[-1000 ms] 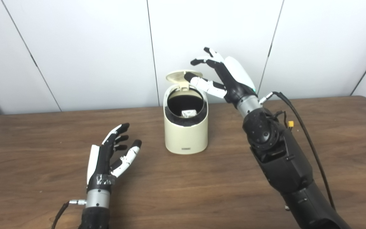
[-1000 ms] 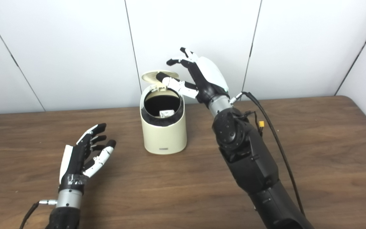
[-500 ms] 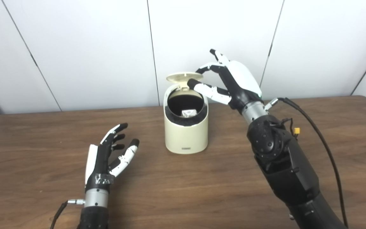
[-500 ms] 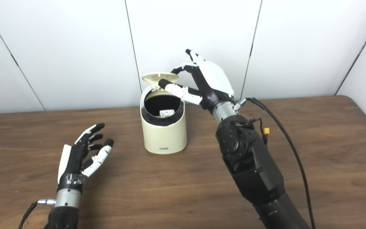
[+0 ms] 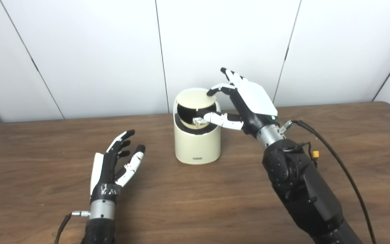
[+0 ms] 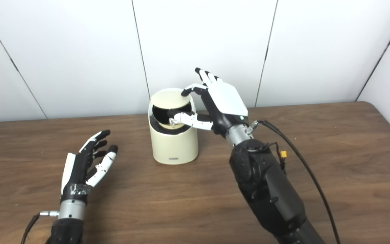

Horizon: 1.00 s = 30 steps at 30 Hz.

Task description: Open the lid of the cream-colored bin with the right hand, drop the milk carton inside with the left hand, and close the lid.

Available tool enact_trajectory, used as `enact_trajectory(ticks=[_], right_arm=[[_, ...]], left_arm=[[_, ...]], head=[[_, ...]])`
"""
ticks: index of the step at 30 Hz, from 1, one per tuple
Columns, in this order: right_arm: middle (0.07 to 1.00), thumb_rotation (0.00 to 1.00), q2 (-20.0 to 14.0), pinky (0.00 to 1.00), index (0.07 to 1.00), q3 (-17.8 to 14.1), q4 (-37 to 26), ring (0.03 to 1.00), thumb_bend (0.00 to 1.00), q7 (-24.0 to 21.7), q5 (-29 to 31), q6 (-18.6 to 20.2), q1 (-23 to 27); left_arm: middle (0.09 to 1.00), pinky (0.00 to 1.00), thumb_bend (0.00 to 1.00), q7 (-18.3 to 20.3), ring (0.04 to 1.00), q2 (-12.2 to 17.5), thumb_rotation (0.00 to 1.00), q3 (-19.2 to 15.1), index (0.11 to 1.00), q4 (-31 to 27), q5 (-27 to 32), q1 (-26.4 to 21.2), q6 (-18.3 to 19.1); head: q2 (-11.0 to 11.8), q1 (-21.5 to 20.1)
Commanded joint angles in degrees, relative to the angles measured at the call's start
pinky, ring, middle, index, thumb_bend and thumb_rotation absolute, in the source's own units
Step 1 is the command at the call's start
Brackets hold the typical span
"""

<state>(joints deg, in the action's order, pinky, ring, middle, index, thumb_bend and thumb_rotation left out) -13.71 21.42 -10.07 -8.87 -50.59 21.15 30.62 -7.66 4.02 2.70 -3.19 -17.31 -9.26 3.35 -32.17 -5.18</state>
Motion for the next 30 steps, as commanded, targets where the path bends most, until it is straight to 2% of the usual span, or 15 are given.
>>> enact_trajectory(ticks=[1,2,4,6,10,17,22,26,30], right_arm=[[1.000,0.81,-0.11,1.00,0.704,0.84,-1.13,1.000,0.54,-0.21,-1.82,-2.57,1.49],[1.000,0.80,-0.06,1.00,0.707,1.36,-0.86,1.000,0.55,-0.39,-2.30,-2.81,1.33],[1.000,0.82,-0.23,1.00,0.714,2.97,-0.13,1.000,0.55,-1.18,-4.20,-3.56,1.18],[1.000,0.82,-0.18,1.00,0.716,3.72,0.31,1.000,0.55,-1.39,-5.24,-4.03,1.05],[1.000,0.88,0.15,1.00,0.718,4.35,0.81,1.000,0.56,-1.56,-6.41,-4.62,0.63],[0.996,0.86,-0.08,1.00,0.719,4.01,0.57,1.000,0.55,-1.72,-8.01,-5.81,-0.17],[0.983,0.83,-0.56,1.00,0.759,4.15,-0.99,1.000,0.55,-2.95,-12.29,-5.61,-1.01],[0.988,0.83,-0.58,1.00,0.762,4.35,-1.92,1.000,0.54,-5.87,-16.07,-5.70,-1.20],[1.000,0.91,-0.54,1.00,0.745,4.74,-1.98,1.000,0.57,-12.11,-19.81,-5.36,-0.57]], left_arm=[[0.897,0.83,0.44,-0.18,0.881,0.31,0.79,0.02,0.879,-0.77,-1.06,-2.10,-0.53],[0.894,0.84,0.45,-0.19,0.883,0.24,0.87,0.01,0.880,-0.73,-1.07,-2.11,-0.55],[0.887,0.84,0.47,-0.17,0.882,0.04,0.96,-0.06,0.877,-0.51,-0.63,-2.15,-1.14],[0.883,0.83,0.47,-0.15,0.876,-0.12,0.99,-0.10,0.874,-0.29,-0.22,-2.22,-1.64],[0.878,0.83,0.50,-0.41,0.867,-0.43,1.00,-0.05,0.872,-0.34,-0.52,-2.30,-1.47],[0.881,0.83,0.51,-0.71,0.874,-0.79,1.00,0.04,0.878,-0.47,-1.01,-2.29,-1.37],[0.883,0.83,0.51,-0.65,0.871,-1.12,1.00,0.14,0.882,-0.79,-1.18,-2.27,-1.01],[0.886,0.83,0.52,-0.59,0.872,-1.46,1.00,0.08,0.884,-0.78,-1.16,-2.38,-0.77],[0.889,0.83,0.53,-0.45,0.872,-1.70,1.00,0.15,0.886,-1.04,-1.32,-2.29,-0.55]], head=[[-0.06,-0.07],[-0.10,-0.06],[-0.15,0.03],[-0.19,0.13],[-0.23,0.37],[-0.49,0.68],[-0.83,0.76],[-1.04,0.74],[-1.30,0.57]])
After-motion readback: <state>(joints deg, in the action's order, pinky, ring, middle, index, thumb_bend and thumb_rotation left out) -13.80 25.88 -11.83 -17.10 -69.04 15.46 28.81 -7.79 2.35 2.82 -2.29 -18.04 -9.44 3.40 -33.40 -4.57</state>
